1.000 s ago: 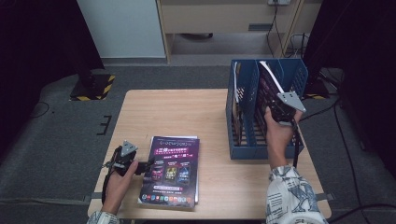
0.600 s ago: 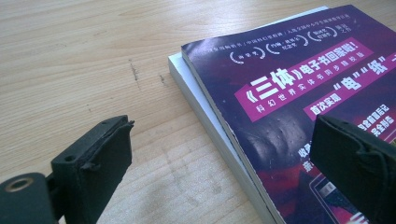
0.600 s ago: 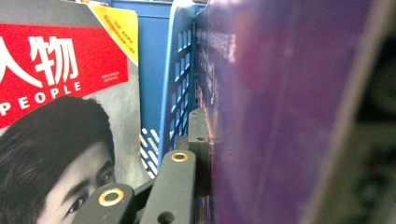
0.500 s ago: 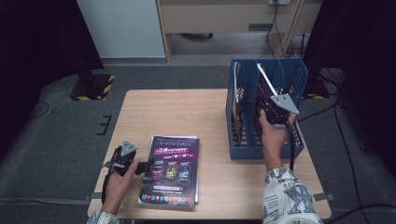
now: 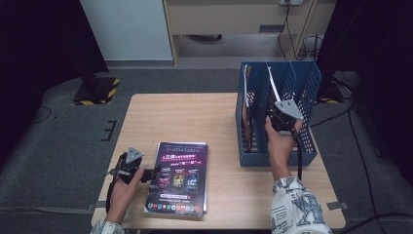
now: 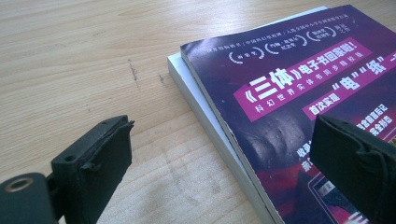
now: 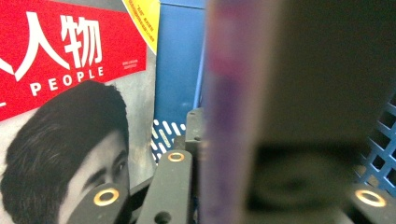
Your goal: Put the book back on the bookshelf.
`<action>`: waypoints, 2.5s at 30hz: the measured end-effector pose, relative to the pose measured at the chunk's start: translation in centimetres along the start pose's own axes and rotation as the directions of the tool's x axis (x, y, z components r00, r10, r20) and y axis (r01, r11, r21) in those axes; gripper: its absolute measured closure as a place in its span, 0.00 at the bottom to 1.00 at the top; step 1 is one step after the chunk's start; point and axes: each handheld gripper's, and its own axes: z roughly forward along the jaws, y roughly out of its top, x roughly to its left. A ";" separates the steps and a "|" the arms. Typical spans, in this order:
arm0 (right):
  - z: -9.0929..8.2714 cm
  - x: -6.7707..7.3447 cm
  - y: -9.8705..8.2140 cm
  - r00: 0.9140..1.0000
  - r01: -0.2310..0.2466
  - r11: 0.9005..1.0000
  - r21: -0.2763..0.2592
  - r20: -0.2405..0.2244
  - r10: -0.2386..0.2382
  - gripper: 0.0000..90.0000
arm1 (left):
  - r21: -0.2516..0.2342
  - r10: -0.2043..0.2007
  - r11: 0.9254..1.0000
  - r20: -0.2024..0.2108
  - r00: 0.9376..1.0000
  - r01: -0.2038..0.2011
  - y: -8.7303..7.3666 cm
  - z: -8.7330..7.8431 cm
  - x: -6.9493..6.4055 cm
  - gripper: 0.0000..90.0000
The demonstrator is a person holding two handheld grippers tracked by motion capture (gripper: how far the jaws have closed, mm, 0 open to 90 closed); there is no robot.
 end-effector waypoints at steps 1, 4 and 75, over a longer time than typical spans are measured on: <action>0.0 0.0 0.0 1.000 0.000 1.000 -0.001 -0.002 0.000 0.87 | 0.002 0.000 1.000 0.000 1.000 0.000 0.0 0.0 0.0 0.06; -0.1 0.1 0.0 1.000 -0.010 1.000 -0.006 -0.015 0.010 0.84 | 0.003 -0.001 1.000 0.000 1.000 0.001 0.0 0.0 0.0 0.06; -4.0 -1.3 -0.1 0.991 -0.038 0.999 0.038 -0.130 0.042 0.08 | 0.013 0.012 1.000 -0.001 1.000 -0.012 0.0 0.1 -0.2 0.06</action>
